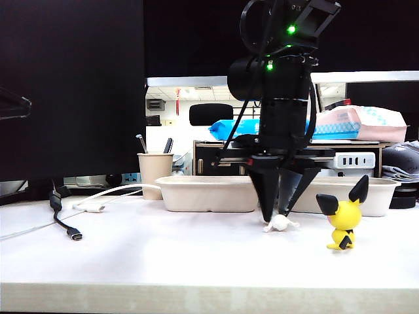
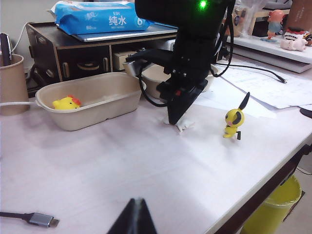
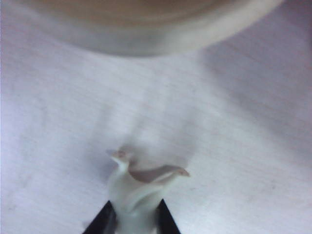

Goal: Put the dolls with similar colors into the same paper box, while dolls with different colors go into separate paper boxes.

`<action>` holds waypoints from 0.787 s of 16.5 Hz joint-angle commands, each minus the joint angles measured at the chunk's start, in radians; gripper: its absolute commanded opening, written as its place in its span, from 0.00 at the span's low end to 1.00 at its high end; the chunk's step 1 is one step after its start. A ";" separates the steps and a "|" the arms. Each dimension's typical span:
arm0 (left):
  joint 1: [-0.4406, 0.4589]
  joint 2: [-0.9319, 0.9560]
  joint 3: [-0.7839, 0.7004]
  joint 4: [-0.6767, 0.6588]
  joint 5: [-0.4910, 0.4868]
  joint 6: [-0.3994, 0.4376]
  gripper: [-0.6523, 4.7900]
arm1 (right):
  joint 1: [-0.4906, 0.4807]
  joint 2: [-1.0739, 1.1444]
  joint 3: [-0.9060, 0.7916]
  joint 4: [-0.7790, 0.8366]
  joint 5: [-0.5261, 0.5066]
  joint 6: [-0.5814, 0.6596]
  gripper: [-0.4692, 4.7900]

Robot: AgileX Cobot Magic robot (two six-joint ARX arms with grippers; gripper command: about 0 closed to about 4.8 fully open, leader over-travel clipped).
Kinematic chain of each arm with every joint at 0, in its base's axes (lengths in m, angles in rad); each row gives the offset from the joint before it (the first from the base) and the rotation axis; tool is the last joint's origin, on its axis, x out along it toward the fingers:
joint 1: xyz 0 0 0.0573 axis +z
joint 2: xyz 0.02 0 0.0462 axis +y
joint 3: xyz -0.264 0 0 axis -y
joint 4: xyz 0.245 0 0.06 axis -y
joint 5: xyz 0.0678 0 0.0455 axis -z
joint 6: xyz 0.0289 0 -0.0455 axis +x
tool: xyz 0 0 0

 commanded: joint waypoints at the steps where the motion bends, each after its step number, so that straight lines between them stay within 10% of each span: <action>1: 0.000 0.002 0.001 0.004 0.004 0.001 0.11 | 0.001 -0.002 0.002 -0.001 0.011 0.003 0.31; 13: 0.000 0.002 0.001 0.004 0.004 0.001 0.11 | 0.001 0.034 0.003 -0.028 0.023 0.002 0.17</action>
